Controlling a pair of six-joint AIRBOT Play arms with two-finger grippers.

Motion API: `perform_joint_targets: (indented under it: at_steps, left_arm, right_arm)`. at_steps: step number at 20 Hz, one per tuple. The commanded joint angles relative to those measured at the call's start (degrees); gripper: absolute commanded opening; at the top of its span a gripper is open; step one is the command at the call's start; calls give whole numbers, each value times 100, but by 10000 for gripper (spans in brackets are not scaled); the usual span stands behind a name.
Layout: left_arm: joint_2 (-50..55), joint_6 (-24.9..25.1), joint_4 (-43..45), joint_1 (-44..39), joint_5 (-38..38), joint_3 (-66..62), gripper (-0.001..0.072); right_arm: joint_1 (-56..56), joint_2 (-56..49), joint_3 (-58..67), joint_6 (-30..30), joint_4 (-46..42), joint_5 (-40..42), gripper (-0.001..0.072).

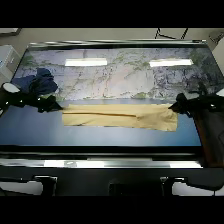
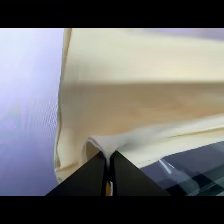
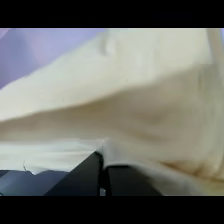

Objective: Fold the clothes and pants, and hang the long-sleeved shirts on hangers.

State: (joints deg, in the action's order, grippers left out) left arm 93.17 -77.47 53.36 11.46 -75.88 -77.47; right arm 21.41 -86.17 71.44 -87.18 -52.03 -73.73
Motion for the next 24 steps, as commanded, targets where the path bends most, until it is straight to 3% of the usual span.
perform_joint_targets:
  at_steps: [1, 5, 6, 8, 9, 11, 12, 15, 17, 24]
  left_arm:
    - [1025, -538, -9, -271, -122, -1113, 21]
    - [1602, -693, -4, -273, -125, -1331, 23]
    - [1690, -833, -7, -273, -144, -1331, 52]
    - [1751, -776, 24, -254, -398, -1333, 70]
    - [1720, -717, 136, -190, -551, -1338, 234]
    - [1646, -710, 197, 48, -966, -1429, 675]
    - [1587, -693, 195, 181, -1178, -1493, 708]
    - [1200, -750, 192, 557, -1349, -1528, 707]
    - [887, -761, 192, 619, -1375, -1528, 707]
    - [66, -761, 160, 66, -1370, -1528, 707]
  right_arm:
    - [-315, -988, 599, -308, 205, 669, 38]
    - [-304, -1355, 597, -372, 129, 918, 39]
    - [-304, -1392, 597, -367, 225, 916, 42]
    - [-254, -1390, 693, -306, 356, 605, 101]
    - [-170, -1390, 835, -129, 330, 282, 183]
    - [271, -1388, 1163, 254, 221, -518, 553]
    - [586, -1388, 1228, 258, 111, -828, 689]
    - [1226, -1399, 1003, 234, -527, -1172, 714]
    - [1274, -1423, 603, 568, -544, -1010, 719]
    - [566, -1801, 144, 1611, 656, -614, 719]
